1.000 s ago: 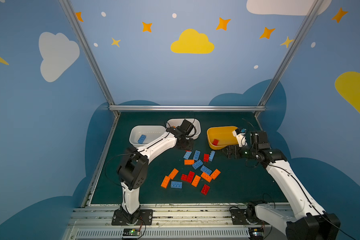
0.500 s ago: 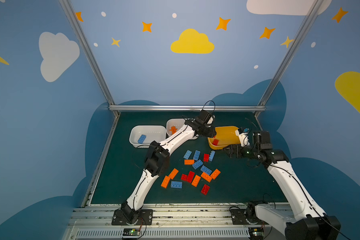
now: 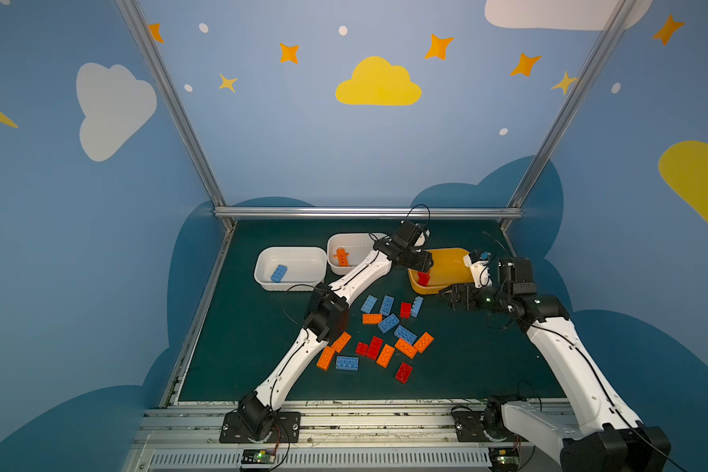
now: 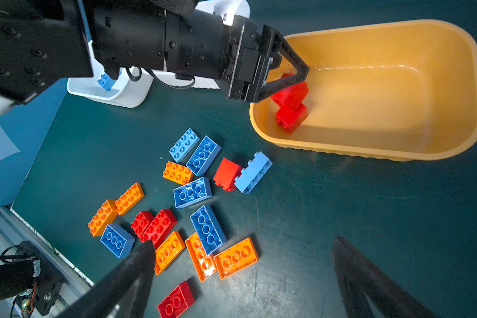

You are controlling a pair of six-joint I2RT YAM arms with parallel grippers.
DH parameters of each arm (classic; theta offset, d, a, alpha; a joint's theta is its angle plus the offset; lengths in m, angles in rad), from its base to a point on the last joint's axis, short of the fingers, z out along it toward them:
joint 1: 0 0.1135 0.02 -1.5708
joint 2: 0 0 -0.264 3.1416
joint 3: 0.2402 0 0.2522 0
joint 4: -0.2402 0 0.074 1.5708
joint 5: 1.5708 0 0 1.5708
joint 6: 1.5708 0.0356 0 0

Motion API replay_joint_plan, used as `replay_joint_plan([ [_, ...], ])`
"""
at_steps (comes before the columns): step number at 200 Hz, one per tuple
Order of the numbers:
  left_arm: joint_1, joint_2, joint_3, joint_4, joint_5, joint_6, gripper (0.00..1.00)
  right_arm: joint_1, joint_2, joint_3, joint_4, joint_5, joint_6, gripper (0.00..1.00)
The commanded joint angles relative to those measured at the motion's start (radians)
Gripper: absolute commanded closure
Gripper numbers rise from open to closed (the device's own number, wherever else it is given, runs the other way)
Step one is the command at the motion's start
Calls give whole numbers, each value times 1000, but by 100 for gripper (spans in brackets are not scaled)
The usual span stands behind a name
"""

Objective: Sort the legos into containers by color
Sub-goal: Place the lego in the container, then pick up the lego from the center of the table.

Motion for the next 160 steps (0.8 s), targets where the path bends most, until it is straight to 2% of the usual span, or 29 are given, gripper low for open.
replay_joint_plan([
  [1,-6,-126,-39,-81,-25,71,30,-4,-30,35,-8,-12,1,2],
  [27,-6,-326,-236,-201,-74,94,26,-3,-46,28,-8,-30,5,2],
  [66,-4,-763,-844,-120,-96,132,20,6,-55,18,-11,-64,2,2],
  [93,-1,-988,-1118,-142,-175,124,16,27,-46,18,-13,-97,-5,2],
  [126,19,-1130,-1335,-207,-259,72,17,65,-29,13,-15,-94,-2,2],
  [160,32,-1166,-1484,-194,-245,18,18,97,-18,18,-25,-80,5,2],
])
